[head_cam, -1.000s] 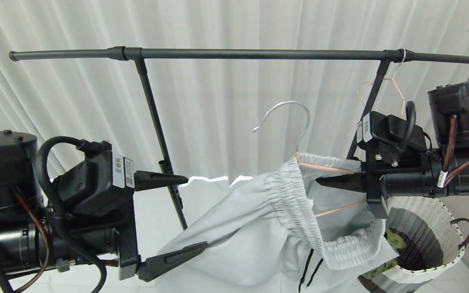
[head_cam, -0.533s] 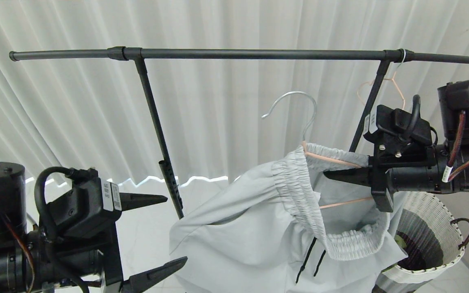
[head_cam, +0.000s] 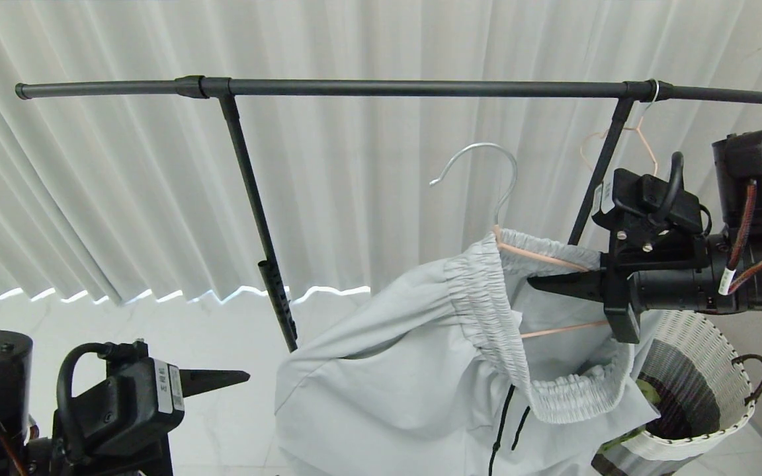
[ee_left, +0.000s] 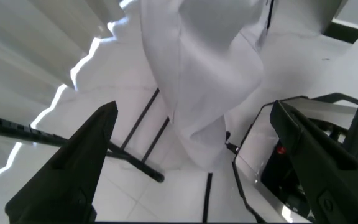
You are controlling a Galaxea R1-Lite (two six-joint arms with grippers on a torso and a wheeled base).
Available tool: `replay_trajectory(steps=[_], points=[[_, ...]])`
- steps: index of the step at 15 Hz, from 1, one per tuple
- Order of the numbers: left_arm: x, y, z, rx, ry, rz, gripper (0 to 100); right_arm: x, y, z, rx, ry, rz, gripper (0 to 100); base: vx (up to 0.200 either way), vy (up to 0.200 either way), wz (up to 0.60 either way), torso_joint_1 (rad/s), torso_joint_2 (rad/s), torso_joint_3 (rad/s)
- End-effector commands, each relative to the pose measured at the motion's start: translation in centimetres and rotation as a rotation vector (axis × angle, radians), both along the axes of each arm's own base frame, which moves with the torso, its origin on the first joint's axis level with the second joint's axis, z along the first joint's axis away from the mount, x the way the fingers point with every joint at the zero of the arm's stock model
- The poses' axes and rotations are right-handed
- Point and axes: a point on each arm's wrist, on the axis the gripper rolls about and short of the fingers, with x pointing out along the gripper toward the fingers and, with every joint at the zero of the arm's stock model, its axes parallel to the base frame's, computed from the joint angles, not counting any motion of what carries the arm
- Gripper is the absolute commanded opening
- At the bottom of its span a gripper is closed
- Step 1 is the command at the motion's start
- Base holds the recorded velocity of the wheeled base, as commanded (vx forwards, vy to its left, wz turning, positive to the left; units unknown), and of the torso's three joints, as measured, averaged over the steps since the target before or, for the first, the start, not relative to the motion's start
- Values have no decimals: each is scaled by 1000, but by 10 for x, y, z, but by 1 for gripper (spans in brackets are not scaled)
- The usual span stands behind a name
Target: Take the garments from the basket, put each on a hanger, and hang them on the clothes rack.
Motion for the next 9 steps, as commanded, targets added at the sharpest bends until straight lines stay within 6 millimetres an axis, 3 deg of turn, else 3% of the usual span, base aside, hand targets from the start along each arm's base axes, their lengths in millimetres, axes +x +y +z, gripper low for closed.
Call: replay_trajectory(steps=[1,5,8,9], points=[[12,-4,-5,14,34,6,100,-1,0,1,4,-4,0,0,0,0,0,0,0,0],[38,-8,-14,9,36,42,100,-5,2,5,35,12,2,0,0,0,0,0,0,0],[42,-7,-17,29,38,77,100,-7,2,8,50,11,0,0,0,0,0,0,0,0],[44,-8,-17,29,38,78,0,-8,2,8,53,12,2,0,0,0,0,0,0,0]])
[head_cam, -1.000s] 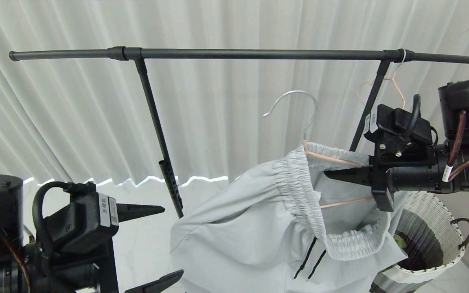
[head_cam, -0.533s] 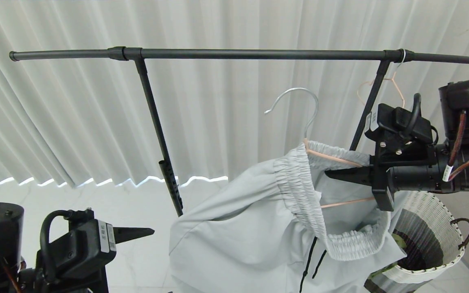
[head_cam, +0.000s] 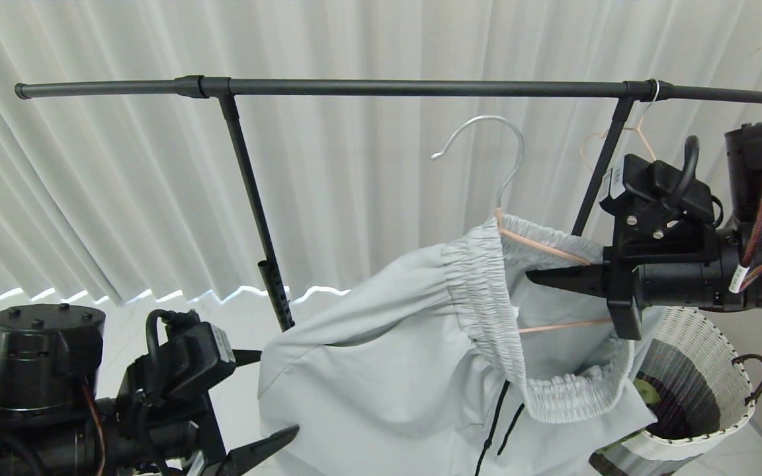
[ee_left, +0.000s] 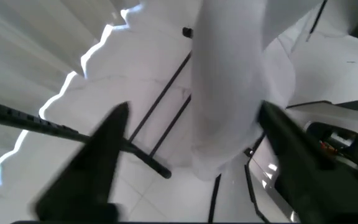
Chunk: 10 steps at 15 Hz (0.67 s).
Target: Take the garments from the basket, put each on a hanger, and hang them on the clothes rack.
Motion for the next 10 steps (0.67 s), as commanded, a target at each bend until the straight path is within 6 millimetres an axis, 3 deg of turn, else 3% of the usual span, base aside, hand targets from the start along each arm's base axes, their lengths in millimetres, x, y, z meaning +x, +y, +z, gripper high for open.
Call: replay_trajectory(steps=[1,5,10], points=[[7,-2,-3,4,17,1,0,-3,1,2,9,-1,7,0,0,0,0,0,0,0],[9,2,-4,5,19,29,0,-5,-1,4,14,-2,2,0,0,0,0,0,0,0],[16,46,-6,58,12,338,0,-3,-7,5,-4,-16,-74,0,0,0,0,0,0,0]])
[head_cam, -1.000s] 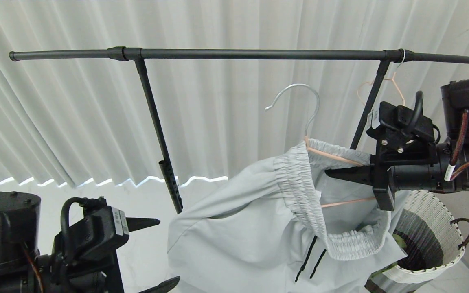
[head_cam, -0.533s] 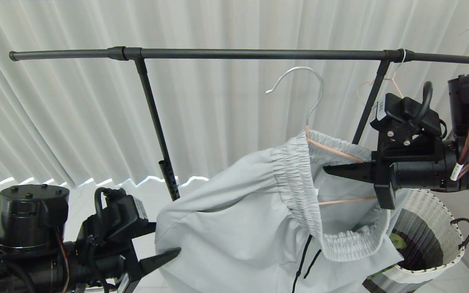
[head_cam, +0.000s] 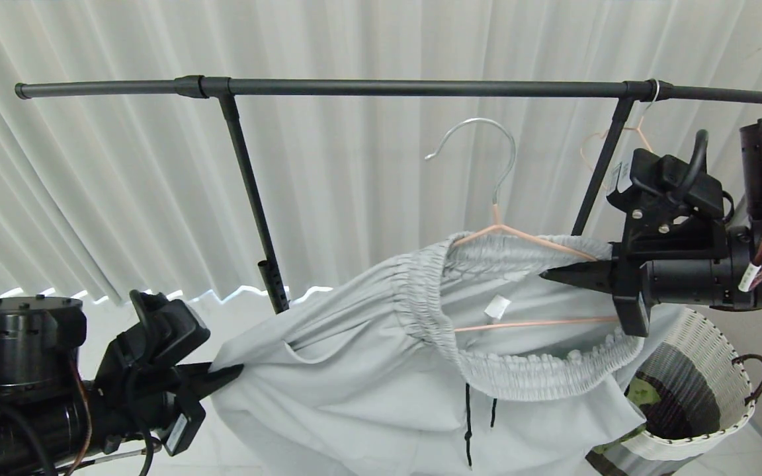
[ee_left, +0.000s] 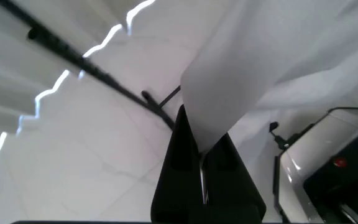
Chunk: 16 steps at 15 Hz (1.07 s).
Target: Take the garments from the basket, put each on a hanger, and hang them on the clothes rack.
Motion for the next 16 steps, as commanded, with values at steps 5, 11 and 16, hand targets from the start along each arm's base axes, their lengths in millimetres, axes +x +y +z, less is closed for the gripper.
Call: replay_trajectory(steps=[5,11,16], points=[[-4,12,7,2,-44,71,0,1,-1,2,-3,-13,-30,0,0,0,0,0,0,0],[-12,13,18,-15,-99,79,100,3,-5,10,32,10,-296,0,0,0,0,0,0,0],[-18,14,25,-18,-144,82,100,6,-9,12,90,47,-568,0,0,0,0,0,0,0]])
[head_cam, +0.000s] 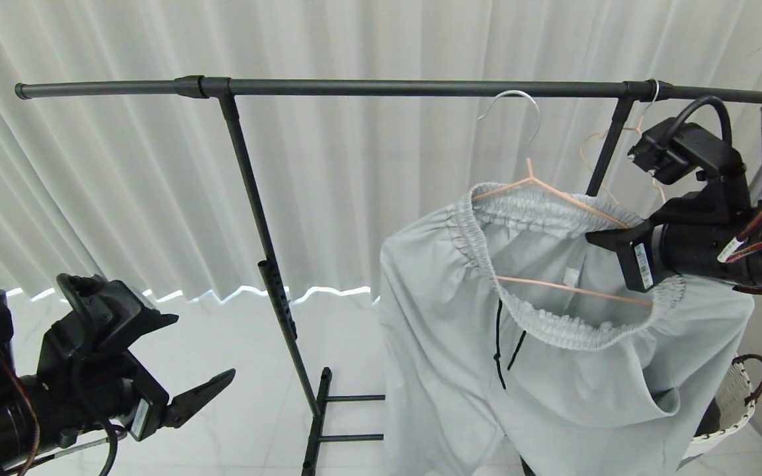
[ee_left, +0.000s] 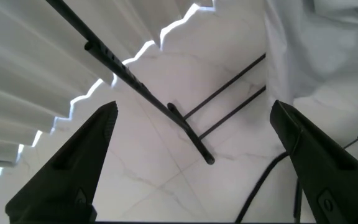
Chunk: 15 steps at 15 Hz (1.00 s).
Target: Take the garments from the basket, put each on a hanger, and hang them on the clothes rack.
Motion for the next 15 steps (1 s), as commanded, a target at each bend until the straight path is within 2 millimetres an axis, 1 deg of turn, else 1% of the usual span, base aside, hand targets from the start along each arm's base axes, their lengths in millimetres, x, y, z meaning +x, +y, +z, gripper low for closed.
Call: replay_trajectory(steps=[1,5,9,12,15], points=[[-2,0,4,-1,-22,0,100,1,0,0,20,5,-43,0,0,0,0,0,0,0],[0,0,7,-2,-72,-2,100,4,-1,4,63,9,-127,0,0,0,0,0,0,0],[0,0,10,-4,-81,-1,100,24,7,11,120,-11,-242,0,0,0,0,0,0,0],[0,-1,10,-21,-75,5,100,34,12,17,129,-45,-263,0,200,0,0,1,4,4],[-1,-1,10,-22,-77,4,100,37,13,18,126,-71,-272,0,200,0,0,2,2,6]])
